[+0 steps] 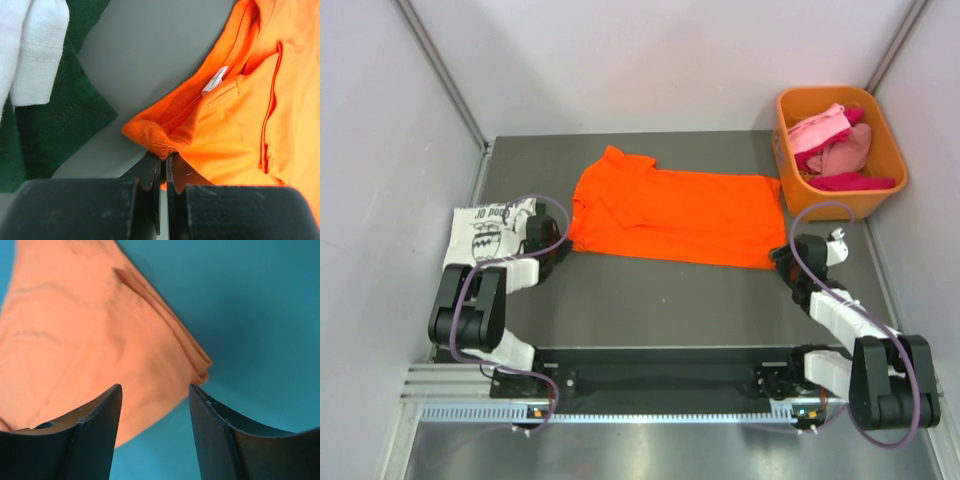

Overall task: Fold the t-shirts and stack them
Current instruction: Fold the tshirt

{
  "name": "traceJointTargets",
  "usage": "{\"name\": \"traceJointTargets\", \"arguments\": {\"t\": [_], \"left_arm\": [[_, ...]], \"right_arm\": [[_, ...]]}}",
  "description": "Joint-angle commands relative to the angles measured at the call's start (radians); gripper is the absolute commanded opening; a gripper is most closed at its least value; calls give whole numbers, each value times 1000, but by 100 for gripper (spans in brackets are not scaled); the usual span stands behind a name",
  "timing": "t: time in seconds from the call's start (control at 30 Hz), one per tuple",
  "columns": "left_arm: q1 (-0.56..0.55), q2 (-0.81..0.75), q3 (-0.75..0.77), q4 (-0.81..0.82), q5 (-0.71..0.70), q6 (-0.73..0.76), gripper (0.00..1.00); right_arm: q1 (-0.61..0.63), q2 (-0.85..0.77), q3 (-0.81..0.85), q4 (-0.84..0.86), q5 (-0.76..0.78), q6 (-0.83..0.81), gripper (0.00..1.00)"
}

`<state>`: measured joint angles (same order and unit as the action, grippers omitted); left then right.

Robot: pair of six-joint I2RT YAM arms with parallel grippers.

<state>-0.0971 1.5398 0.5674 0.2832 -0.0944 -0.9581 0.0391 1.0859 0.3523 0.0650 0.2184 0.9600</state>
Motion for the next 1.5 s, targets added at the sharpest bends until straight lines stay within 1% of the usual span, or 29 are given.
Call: {"name": "traceJointTargets", "arguments": {"t": [0.0,0.13,0.33,0.43,0.53,0.57,0.63,0.67,0.83,0.93,0.97,1.23,1.37,1.43,1.47], "left_arm": [[0,-50,-1,2,-18,12,0],[0,-61,0,-10,-25,13,0],[0,-69,-1,-13,-27,12,0],[0,-72,-1,-16,-31,10,0],[2,-73,-1,-22,-36,12,0],[0,-73,-1,-24,-39,12,0],[2,-75,-1,-29,-41,12,0],[2,-75,-1,-30,-42,13,0],[0,-92,15,-67,-53,19,0],[0,-115,41,-127,-71,18,0],[0,-121,46,-139,-74,18,0],[0,-207,63,-211,-87,30,0],[0,-218,109,-268,-82,36,0],[2,-211,161,-279,-83,39,0],[2,-208,185,-311,-90,44,0]], "right_arm": [[10,34,-15,-1,15,45,55],[12,63,-24,-2,21,55,52],[13,140,-24,64,25,66,53],[12,193,-4,90,33,68,49],[12,235,25,90,62,69,36],[12,238,31,85,73,65,23],[12,238,51,79,88,54,12],[12,238,60,56,101,43,0],[15,181,109,-22,147,-3,0],[22,151,145,-62,162,-21,0],[24,143,152,-108,165,-24,0],[27,60,180,-159,145,-18,0],[30,55,208,-186,121,-15,0],[30,57,252,-197,108,-15,0],[31,58,275,-218,101,-20,0]]}}
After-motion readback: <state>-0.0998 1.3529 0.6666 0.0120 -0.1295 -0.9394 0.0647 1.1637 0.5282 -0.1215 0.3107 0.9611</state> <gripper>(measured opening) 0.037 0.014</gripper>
